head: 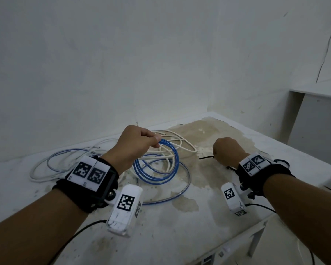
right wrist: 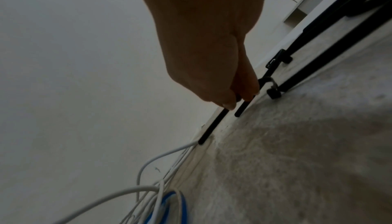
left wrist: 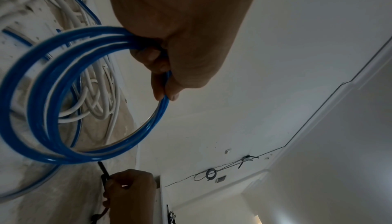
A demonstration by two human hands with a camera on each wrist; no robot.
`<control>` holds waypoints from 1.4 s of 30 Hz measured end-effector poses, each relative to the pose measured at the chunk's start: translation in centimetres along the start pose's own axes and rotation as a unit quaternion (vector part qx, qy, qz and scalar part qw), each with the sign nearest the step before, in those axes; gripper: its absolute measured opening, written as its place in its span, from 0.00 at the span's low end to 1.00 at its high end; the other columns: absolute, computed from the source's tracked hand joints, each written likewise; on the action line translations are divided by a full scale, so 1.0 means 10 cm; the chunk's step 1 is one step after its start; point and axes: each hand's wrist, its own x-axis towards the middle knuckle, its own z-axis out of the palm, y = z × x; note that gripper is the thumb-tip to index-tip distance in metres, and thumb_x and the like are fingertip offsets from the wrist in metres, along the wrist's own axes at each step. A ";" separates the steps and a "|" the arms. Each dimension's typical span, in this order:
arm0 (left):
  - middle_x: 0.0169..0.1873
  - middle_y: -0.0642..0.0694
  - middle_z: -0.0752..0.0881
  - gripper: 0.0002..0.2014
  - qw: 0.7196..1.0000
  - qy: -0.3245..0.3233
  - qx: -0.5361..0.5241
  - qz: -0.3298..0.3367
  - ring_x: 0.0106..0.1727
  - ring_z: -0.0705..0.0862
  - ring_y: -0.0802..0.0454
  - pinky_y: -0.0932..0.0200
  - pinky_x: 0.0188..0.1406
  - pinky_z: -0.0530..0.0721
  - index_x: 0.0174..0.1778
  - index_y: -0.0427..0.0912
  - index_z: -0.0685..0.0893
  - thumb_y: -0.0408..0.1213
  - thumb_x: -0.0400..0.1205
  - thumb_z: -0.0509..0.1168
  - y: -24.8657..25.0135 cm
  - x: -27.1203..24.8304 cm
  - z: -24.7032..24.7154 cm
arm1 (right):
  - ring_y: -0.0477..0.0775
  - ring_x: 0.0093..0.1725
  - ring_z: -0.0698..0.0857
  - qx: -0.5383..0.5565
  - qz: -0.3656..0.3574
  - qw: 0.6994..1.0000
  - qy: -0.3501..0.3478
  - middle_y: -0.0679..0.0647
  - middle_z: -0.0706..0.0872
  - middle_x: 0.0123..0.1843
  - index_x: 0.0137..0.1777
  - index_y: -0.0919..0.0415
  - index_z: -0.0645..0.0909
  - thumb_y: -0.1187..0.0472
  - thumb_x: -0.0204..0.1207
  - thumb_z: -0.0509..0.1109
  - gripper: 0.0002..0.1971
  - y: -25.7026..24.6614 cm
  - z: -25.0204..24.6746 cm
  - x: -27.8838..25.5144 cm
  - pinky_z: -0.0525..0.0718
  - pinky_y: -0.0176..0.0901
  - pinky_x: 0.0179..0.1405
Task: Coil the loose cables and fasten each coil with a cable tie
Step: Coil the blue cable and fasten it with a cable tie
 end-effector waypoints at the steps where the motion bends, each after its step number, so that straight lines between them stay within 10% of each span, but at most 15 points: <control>1: 0.34 0.47 0.92 0.07 1.000 0.001 0.003 -0.003 0.23 0.79 0.72 0.66 0.32 0.73 0.44 0.38 0.92 0.38 0.80 0.73 -0.01 0.01 -0.01 | 0.56 0.37 0.86 0.022 -0.011 1.000 -0.008 0.57 0.88 0.37 0.38 0.66 0.87 0.66 0.78 0.64 0.11 0.01 0.02 0.03 0.86 0.44 0.39; 5: 0.35 0.47 0.92 0.07 1.000 0.002 0.005 -0.015 0.22 0.78 0.69 0.64 0.30 0.73 0.43 0.38 0.92 0.38 0.81 0.73 -0.03 0.01 -0.05 | 0.58 0.48 0.88 0.085 0.009 0.995 0.051 0.54 0.90 0.48 0.47 0.60 0.91 0.69 0.75 0.66 0.11 0.14 -0.06 0.08 0.87 0.45 0.48; 11: 0.35 0.46 0.92 0.07 1.000 0.002 -0.002 -0.013 0.20 0.78 0.71 0.66 0.32 0.74 0.44 0.37 0.92 0.37 0.81 0.72 -0.04 0.02 -0.03 | 0.53 0.22 0.75 0.081 0.090 0.991 -0.052 0.54 0.75 0.23 0.23 0.63 0.70 0.68 0.73 0.66 0.17 0.19 -0.18 -0.04 0.73 0.36 0.23; 21: 0.35 0.45 0.92 0.07 1.000 0.001 -0.003 -0.016 0.18 0.77 0.70 0.63 0.29 0.71 0.44 0.37 0.92 0.37 0.80 0.73 -0.05 0.01 -0.05 | 0.54 0.25 0.83 0.062 0.043 0.995 -0.071 0.59 0.85 0.31 0.33 0.68 0.82 0.69 0.77 0.64 0.12 0.02 -0.14 -0.03 0.83 0.41 0.22; 30: 0.35 0.45 0.92 0.07 0.999 0.008 -0.030 -0.025 0.33 0.87 0.66 0.39 0.65 0.80 0.44 0.36 0.91 0.37 0.80 0.73 -0.08 -0.02 -0.19 | 0.55 0.36 0.90 0.167 -0.021 0.969 -0.179 0.60 0.90 0.38 0.51 0.68 0.90 0.67 0.81 0.66 0.10 -0.38 -0.42 0.14 0.91 0.45 0.43; 34: 0.33 0.46 0.91 0.06 0.999 0.026 -0.027 -0.026 0.19 0.79 0.68 0.63 0.35 0.76 0.43 0.37 0.91 0.36 0.80 0.73 -0.16 -0.02 -0.32 | 0.49 0.30 0.89 0.146 -0.079 0.984 -0.071 0.56 0.92 0.34 0.41 0.64 0.91 0.62 0.70 0.80 0.05 -0.46 -0.37 0.12 0.85 0.32 0.32; 42: 0.35 0.43 0.92 0.06 0.998 0.036 -0.035 -0.041 0.17 0.75 0.66 0.63 0.28 0.70 0.44 0.37 0.92 0.37 0.80 0.73 -0.22 0.01 -0.51 | 0.54 0.37 0.79 0.115 -0.158 0.971 0.137 0.57 0.90 0.42 0.51 0.59 0.92 0.58 0.80 0.70 0.10 -0.72 -0.68 0.19 0.69 0.40 0.35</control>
